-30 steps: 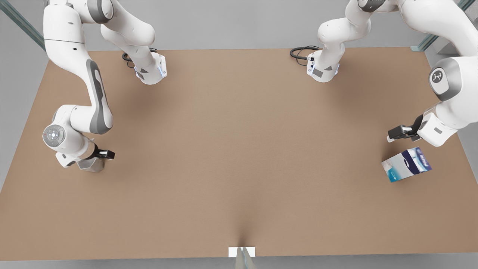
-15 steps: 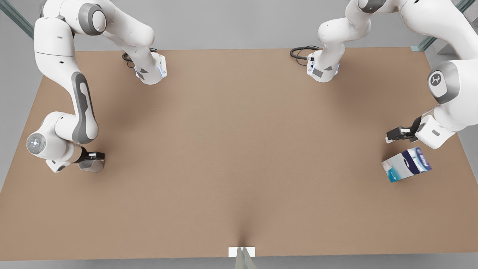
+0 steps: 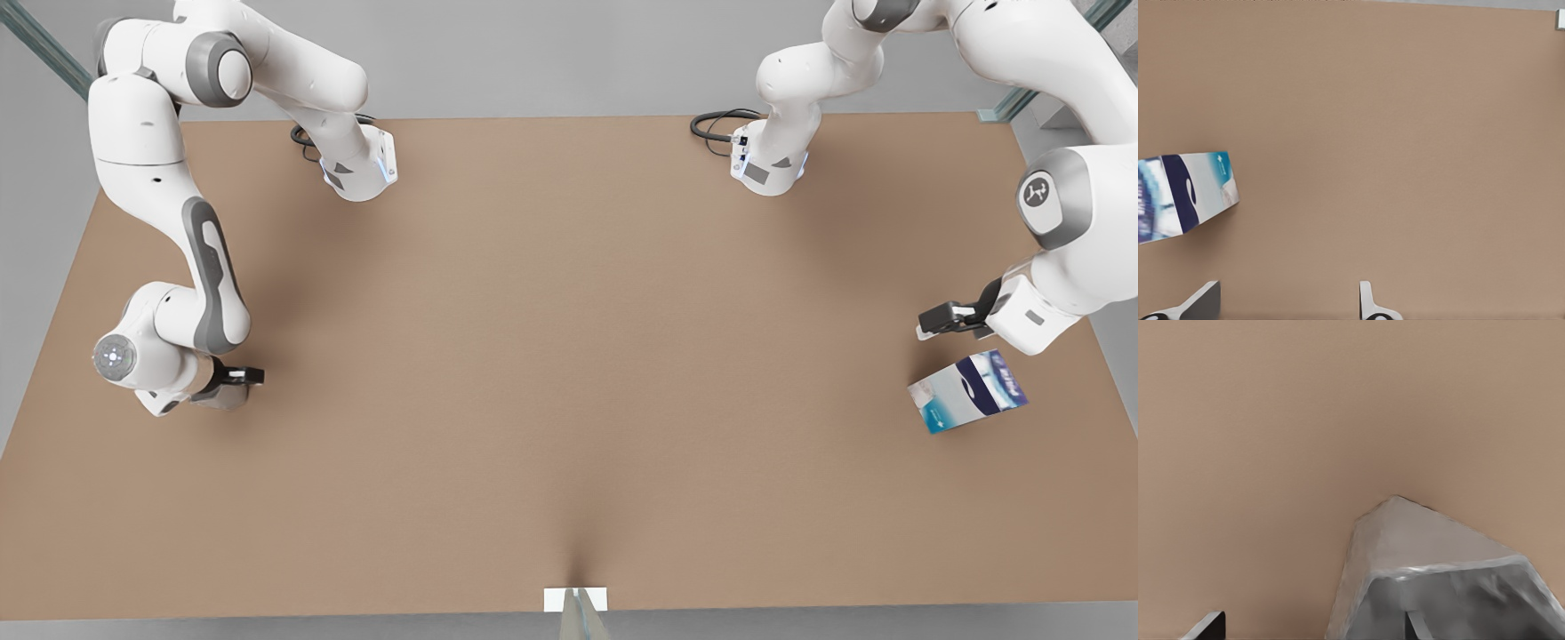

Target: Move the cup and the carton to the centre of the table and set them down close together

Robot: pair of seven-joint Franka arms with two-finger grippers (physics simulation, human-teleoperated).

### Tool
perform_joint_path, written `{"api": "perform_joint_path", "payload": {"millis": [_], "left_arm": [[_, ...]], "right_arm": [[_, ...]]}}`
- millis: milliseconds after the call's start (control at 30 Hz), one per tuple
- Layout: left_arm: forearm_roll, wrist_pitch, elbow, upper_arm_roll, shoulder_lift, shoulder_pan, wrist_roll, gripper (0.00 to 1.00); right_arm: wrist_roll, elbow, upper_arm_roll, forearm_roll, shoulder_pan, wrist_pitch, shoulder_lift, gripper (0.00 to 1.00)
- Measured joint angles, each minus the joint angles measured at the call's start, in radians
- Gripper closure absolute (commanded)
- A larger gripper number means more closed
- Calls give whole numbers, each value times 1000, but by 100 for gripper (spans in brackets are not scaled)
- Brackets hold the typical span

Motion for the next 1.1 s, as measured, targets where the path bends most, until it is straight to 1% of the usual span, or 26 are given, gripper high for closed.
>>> {"api": "perform_joint_path", "payload": {"millis": [33, 67, 133, 267, 633, 767, 867, 967, 1000, 1100], "left_arm": [[0, 0, 0, 1, 0, -1, 0, 0], [0, 0, 0, 1, 0, -1, 0, 0], [0, 0, 0, 1, 0, -1, -1, 0], [0, -2, -6, 1, 0, -1, -1, 0], [-1, -2, -6, 1, 0, -1, -1, 0], [-1, -3, -8, 0, 0, -1, -1, 0], [-2, -5, -6, 1, 0, -1, 1, 0], [-1, -2, -8, 1, 2, 17, 2, 0], [-1, -2, -8, 1, 2, 13, 2, 0], [0, 21, -6, 9, 23, 72, 1, 0]], "right_arm": [[-2, 0, 0, -17, 0, -3, 0, 68], [-2, 0, 0, -26, 0, -4, 4, 70], [-4, 1, -1, -44, -9, -4, 6, 79], [1, 4, -15, -44, -11, -5, 11, 79], [-6, 15, -15, -38, -3, -8, 8, 79], [-6, 23, -12, -80, 26, -41, -18, 79], [-3, 108, -3, -90, 136, -170, -58, 79], [24, 116, -3, -86, 293, -172, -58, 79], [79, 118, -4, -86, 361, -171, -58, 79], [305, 231, -5, -77, 524, -224, -56, 79]]}}
